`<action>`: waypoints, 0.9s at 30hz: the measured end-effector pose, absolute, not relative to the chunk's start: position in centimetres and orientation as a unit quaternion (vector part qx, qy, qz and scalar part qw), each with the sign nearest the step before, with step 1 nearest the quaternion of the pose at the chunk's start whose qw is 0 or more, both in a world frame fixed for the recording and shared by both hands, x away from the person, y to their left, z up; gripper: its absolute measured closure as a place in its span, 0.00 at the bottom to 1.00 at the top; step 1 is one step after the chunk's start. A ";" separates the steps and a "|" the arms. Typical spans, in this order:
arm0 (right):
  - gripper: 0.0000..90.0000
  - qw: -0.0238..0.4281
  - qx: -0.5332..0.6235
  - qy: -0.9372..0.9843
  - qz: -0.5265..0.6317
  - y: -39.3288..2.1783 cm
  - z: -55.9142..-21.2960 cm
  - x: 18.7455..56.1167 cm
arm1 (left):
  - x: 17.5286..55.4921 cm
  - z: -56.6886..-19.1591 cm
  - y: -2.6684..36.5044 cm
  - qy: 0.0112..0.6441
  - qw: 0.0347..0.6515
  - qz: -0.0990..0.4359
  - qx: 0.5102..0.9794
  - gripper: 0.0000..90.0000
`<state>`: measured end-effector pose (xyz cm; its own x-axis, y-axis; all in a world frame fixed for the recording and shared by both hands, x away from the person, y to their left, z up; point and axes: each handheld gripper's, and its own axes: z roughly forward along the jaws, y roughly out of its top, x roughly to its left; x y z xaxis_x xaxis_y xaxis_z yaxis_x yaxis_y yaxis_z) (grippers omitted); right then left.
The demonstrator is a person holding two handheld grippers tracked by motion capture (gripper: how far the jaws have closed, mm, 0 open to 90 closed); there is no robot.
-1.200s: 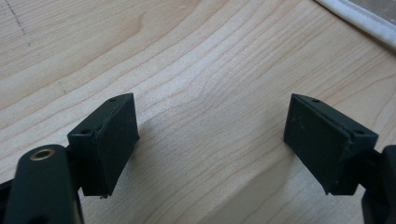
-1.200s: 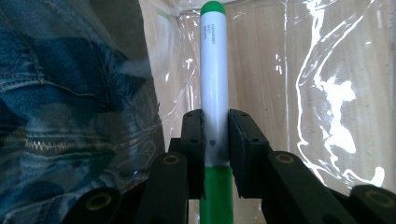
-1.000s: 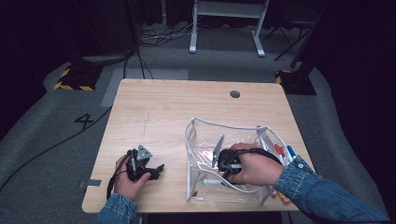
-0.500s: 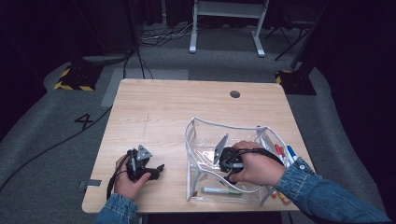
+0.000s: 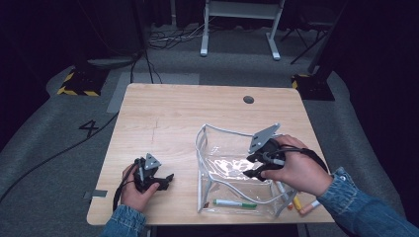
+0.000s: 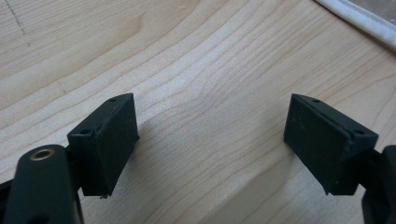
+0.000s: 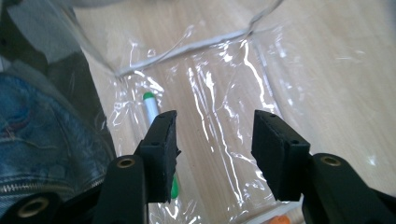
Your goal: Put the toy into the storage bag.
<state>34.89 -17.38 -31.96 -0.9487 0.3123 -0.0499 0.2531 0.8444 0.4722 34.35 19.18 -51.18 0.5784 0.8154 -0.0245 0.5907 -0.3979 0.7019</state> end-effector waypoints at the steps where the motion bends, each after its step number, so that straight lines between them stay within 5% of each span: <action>1: 0.57 0.064 0.155 0.955 0.246 -17.8 -31.6 34.9 | 34.3 -51.2 19.2 0.429 0.343 0.164 0.819 0.20; 17: 0.56 0.116 0.249 0.900 0.338 -27.2 -27.9 32.6 | 33.8 -51.2 19.1 0.450 0.335 0.174 0.809 0.16; 27: 0.55 0.142 0.314 0.874 0.344 -33.1 -28.5 30.7 | 33.8 -51.2 19.0 0.446 0.331 0.170 0.814 0.10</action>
<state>30.75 -33.06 -28.51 -0.7632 0.6454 -0.0321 0.4507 0.5673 0.6893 33.78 19.00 -51.24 0.5448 0.8384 -0.0192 0.6136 -0.3829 0.6906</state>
